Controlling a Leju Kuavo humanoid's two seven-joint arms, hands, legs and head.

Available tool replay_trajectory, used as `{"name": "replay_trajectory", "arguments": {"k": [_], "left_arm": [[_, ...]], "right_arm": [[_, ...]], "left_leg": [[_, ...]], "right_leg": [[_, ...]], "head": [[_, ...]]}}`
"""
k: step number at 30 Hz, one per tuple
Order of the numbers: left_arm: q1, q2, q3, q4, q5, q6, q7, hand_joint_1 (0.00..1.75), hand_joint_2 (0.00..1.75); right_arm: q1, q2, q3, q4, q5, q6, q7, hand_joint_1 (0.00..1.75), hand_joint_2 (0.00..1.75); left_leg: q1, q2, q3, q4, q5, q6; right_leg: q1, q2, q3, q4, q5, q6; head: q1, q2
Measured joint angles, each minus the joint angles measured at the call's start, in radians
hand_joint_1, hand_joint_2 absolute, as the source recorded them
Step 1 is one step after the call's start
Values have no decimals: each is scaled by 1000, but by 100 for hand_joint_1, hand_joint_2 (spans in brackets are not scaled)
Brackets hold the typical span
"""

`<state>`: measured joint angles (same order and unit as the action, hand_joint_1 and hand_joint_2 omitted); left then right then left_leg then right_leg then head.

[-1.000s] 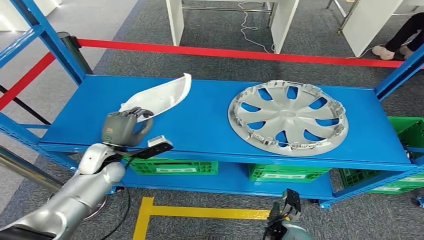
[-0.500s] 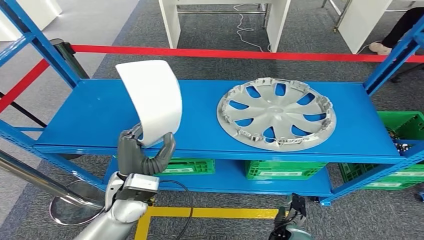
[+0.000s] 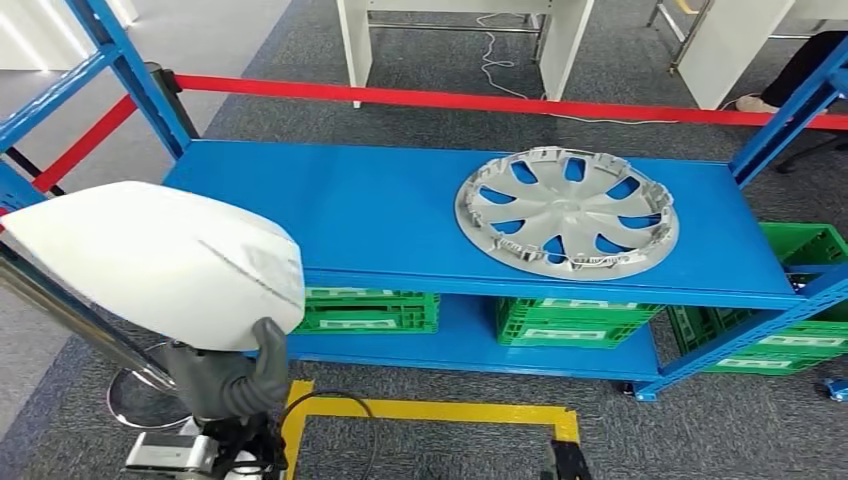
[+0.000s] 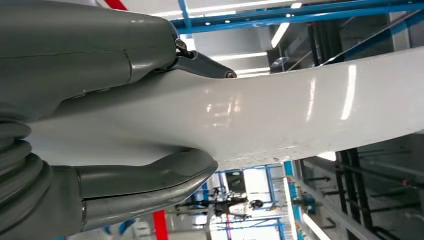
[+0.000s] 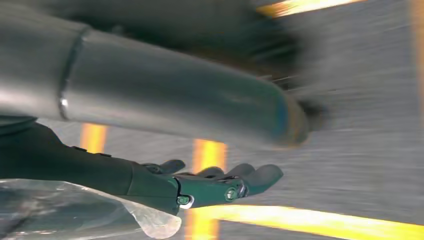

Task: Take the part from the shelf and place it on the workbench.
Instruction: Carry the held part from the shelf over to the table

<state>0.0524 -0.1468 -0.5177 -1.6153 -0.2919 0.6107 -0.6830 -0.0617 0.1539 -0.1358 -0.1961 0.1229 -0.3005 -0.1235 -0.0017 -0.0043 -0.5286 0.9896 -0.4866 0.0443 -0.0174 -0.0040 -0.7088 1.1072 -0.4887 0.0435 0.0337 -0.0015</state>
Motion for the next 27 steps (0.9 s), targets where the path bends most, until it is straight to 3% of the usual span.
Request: {"name": "replay_trajectory", "arguments": {"k": [2,3,4,5,7,8,10,12,13,15,17,18,19,20,22,24,25,27], "left_arm": [[23,7,8,-19,0,-17,-4,175,175],[28,8,10,-24,-2,-24,-3,175,175],[31,8,12,-28,-4,-28,-1,175,175],[33,8,13,-30,-7,-32,1,175,175],[35,8,13,-35,-14,-40,3,175,175],[35,8,13,-38,-17,-44,3,175,175],[36,8,12,-45,-27,-45,3,175,175],[40,11,11,-47,-42,-36,3,175,175],[45,14,11,-47,-46,-28,4,175,175],[59,22,12,-48,-45,-15,7,175,175],[70,30,12,-48,-40,-8,12,175,175],[74,33,12,-48,-38,-7,16,175,175],[78,35,12,-49,-36,-5,20,175,175],[82,38,12,-49,-34,-5,25,175,175],[86,40,12,-51,-34,-4,33,175,175],[87,41,12,-54,-35,-3,37,175,175],[87,41,11,-56,-35,-3,37,175,175],[88,41,11,-57,-35,-5,39,175,175]], "right_arm": [[25,-6,27,3,17,2,19,0,0],[27,-8,38,4,22,3,29,0,0],[27,-10,46,4,25,2,39,0,0],[27,-13,54,4,28,0,49,0,0],[25,-17,67,4,37,-5,69,0,0],[23,-18,73,4,41,-7,77,0,0],[19,-19,84,5,47,-9,87,0,0],[21,-19,93,7,53,-11,96,0,0],[22,-19,96,8,55,-11,101,0,0],[24,-20,101,9,58,-11,106,0,0],[25,-21,105,9,58,-11,105,0,0],[25,-21,105,9,56,-11,104,0,0],[25,-22,106,9,53,-11,104,0,0],[26,-22,106,9,50,-11,103,0,0],[26,-22,106,9,47,-11,102,0,0],[25,-21,106,9,46,-11,103,0,0],[25,-21,106,9,45,-11,103,0,0],[26,-22,106,10,40,-11,103,0,0]], "left_leg": [[-2,3,-29,1,20,3],[-2,5,-43,1,31,3],[-3,8,-56,2,40,1],[-2,9,-68,2,49,-1],[-2,9,-86,8,65,-9],[-3,8,-93,12,72,-14],[-6,9,-100,20,86,-25],[-3,8,-104,24,94,-36],[-2,7,-109,35,77,-42],[1,6,-129,110,-9,-53],[3,6,-149,233,-105,-60],[3,6,-150,279,-123,-60],[3,6,-140,298,-118,-58],[3,6,-115,282,-95,-54],[-1,6,-23,158,-49,-36],[-7,6,59,26,-46,-19],[-11,6,75,-7,-52,-14],[-13,7,71,-25,-41,-11]], "right_leg": [[-1,1,-28,133,-90,4],[-1,1,-27,178,-103,6],[-1,1,-9,190,-93,7],[-1,1,28,167,-70,7],[-2,1,146,36,-40,8],[-2,2,201,-37,-47,6],[1,5,251,-119,-71,-3],[2,3,238,-124,-67,-17],[1,1,232,-123,-60,-27],[0,-4,213,-123,-42,-44],[3,-6,193,-121,-21,-50],[6,-7,181,-119,-11,-51],[8,-8,167,-117,-1,-52],[11,-8,152,-113,9,-52],[16,-8,127,-108,25,-51],[19,-7,114,-106,41,-44],[17,-8,109,-106,49,-38],[14,-9,102,-107,63,-25]], "head": [[0,0],[-1,0],[0,0],[0,0],[0,0],[0,0],[-1,0],[-1,0],[-2,0],[-7,0],[-10,0],[-9,0],[-10,0],[-10,0],[-9,0],[-8,0],[-9,0],[-9,0]]}}
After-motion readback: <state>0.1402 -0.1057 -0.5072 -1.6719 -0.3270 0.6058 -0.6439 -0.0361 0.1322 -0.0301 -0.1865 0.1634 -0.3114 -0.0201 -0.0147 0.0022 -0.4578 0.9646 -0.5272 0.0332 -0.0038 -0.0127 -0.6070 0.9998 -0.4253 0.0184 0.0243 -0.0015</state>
